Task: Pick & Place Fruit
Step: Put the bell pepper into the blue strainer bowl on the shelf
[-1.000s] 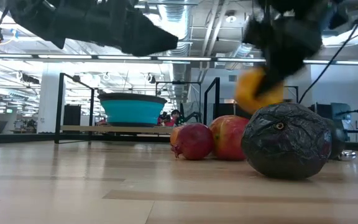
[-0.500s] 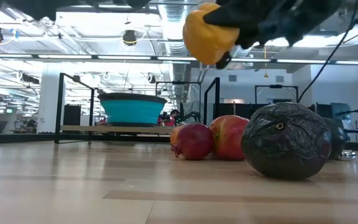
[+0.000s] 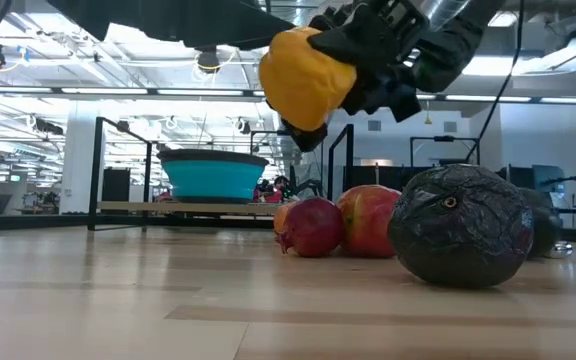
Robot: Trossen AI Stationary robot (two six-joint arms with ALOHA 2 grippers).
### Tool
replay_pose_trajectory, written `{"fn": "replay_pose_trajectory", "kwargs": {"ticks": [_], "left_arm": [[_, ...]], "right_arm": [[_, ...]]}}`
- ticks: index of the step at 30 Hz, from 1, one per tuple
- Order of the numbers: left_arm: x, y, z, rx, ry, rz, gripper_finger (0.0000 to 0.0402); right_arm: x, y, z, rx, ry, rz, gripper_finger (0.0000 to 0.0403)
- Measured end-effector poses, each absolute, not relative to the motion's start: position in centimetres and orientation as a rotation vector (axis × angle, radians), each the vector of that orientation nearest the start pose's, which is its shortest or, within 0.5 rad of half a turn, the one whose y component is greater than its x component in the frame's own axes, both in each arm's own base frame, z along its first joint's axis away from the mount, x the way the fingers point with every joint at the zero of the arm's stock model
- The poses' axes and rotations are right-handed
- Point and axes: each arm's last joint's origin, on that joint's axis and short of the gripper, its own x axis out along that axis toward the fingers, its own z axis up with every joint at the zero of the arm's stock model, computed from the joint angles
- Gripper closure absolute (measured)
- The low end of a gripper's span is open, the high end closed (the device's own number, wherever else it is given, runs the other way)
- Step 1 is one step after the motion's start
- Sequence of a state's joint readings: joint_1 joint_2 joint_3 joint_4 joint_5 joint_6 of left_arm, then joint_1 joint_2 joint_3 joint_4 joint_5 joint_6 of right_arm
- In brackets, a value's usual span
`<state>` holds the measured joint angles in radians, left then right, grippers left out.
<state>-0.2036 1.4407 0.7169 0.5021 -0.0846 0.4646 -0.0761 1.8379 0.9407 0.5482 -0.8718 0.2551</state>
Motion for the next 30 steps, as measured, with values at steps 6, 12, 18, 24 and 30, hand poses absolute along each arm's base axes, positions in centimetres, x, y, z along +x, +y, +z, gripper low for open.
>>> {"fn": "replay_pose_trajectory", "kwargs": {"ticks": [6, 12, 18, 24, 30], "left_arm": [[29.8, -6.5, 22.0, 0.454, 0.207, -0.261, 0.0046], [30.0, -6.4, 21.7, 0.489, 0.22, -0.207, 0.0045], [30.6, -6.5, 20.9, 0.59, 0.213, -0.177, 0.005], [31.3, -6.6, 20.2, 0.615, 0.186, -0.158, 0.0059], [31.2, -6.5, 20.3, 0.615, 0.191, -0.155, 0.0107]], "right_arm": [[37.3, -1.1, 18.0, 0.413, 0.412, 0.751, 0.0102], [37.2, -1.8, 18.3, 0.418, 0.4, 0.718, 0.0102], [37.3, -2.1, 18.4, 0.43, 0.387, 0.697, 0.0102], [37.3, -2.0, 18.5, 0.451, 0.392, 0.704, 0.0097], [37.3, -2.0, 18.4, 0.492, 0.415, 0.685, 0.0072]]}}
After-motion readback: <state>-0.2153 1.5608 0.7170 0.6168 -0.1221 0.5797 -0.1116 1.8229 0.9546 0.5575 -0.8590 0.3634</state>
